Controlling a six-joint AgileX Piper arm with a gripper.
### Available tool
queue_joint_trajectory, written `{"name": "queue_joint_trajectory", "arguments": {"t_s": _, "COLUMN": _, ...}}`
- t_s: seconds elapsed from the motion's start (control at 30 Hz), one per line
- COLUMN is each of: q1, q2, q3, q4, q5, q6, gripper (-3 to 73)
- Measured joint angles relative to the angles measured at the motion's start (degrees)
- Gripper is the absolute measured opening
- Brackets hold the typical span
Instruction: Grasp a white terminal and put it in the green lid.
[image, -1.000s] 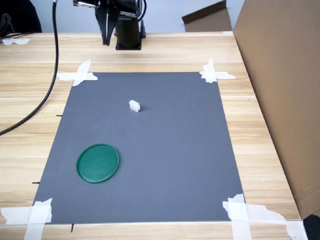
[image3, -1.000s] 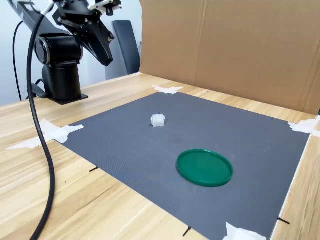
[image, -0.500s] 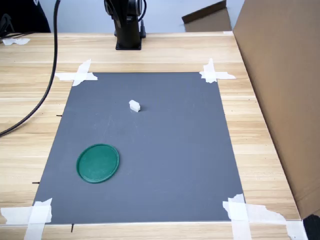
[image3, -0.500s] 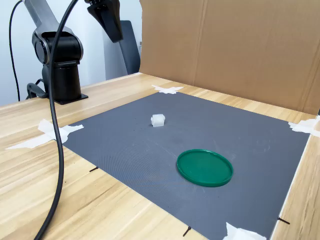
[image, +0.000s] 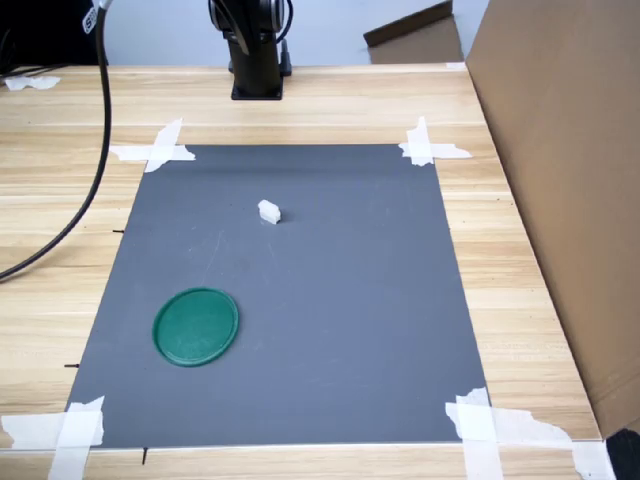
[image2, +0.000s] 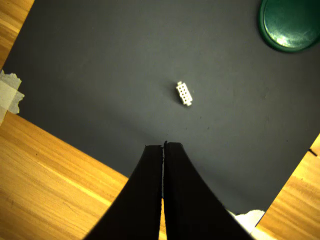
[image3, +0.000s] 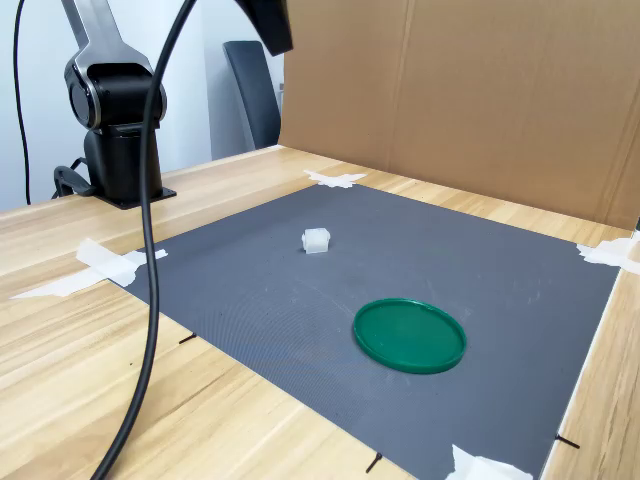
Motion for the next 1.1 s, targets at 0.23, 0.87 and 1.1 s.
{"name": "queue_joint_trajectory", "arguments": {"t_s": 0.23, "q1": 0.0, "q2": 9.6, "q3": -9.9, "q4": 0.5, "q5": 3.2, "q6": -1.6, "gripper": -2.8}}
{"name": "queue_joint_trajectory", "arguments": {"t_s": 0.87, "q1": 1.1, "q2": 16.2, "q3": -22.2, "q4": -3.1, "q5": 4.1, "q6": -16.0, "gripper": -2.8}}
{"name": "queue_joint_trajectory", "arguments": {"t_s": 1.1, "q1": 11.0, "q2": 16.2, "q3": -22.2, "q4": -6.9, "q5": 4.1, "q6": -12.7, "gripper": -2.8}}
